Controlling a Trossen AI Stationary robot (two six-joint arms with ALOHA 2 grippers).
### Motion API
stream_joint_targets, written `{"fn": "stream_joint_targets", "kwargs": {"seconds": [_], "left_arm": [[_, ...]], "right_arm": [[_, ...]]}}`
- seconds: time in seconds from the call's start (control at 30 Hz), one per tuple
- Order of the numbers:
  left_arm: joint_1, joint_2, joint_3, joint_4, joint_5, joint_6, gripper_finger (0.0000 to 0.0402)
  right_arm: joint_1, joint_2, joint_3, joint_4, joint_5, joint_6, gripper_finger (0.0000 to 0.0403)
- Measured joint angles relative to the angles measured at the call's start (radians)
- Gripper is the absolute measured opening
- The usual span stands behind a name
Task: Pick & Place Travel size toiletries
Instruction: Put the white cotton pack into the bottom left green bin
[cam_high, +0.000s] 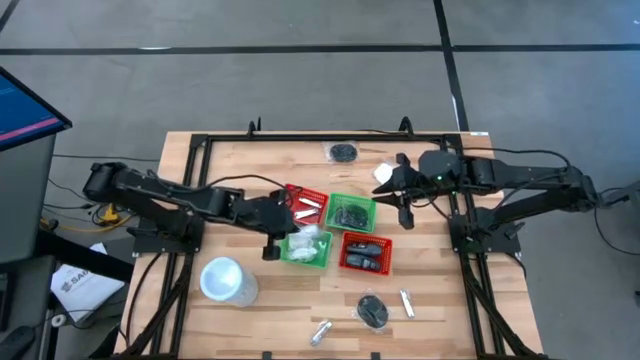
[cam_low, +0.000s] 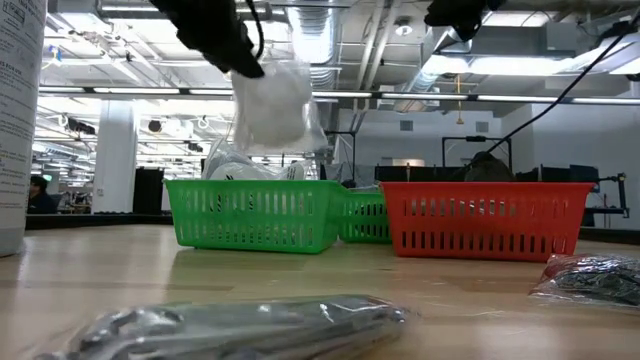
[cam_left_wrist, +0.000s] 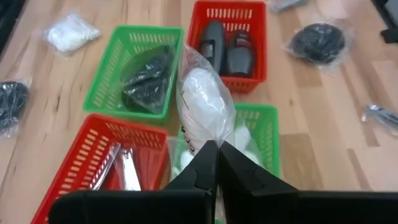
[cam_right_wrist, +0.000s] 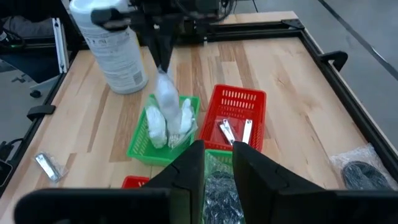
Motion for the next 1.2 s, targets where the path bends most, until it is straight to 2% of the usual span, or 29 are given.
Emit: {"fn": "stream_joint_targets", "kwargs": {"seconds": [0.3,0.63,1.2], "left_arm": [[0.000,0.095,0.002,-0.012,0.002,0.000,0.0000],[0.000,0.151,0.002,-0.016,0.132,-0.027,0.0000],[0.000,0.188,-0.058,-0.004,0.138,-0.087,0.0002]], "right_arm": [[-0.001,0.064,0.001,0.001,0.000,-0.006,0.0076],[-0.001,0.071,0.000,0.001,0.000,-0.008,0.0076],[-0.001,0.070,0.000,-0.006,0.000,-0.011,0.0076]]}}
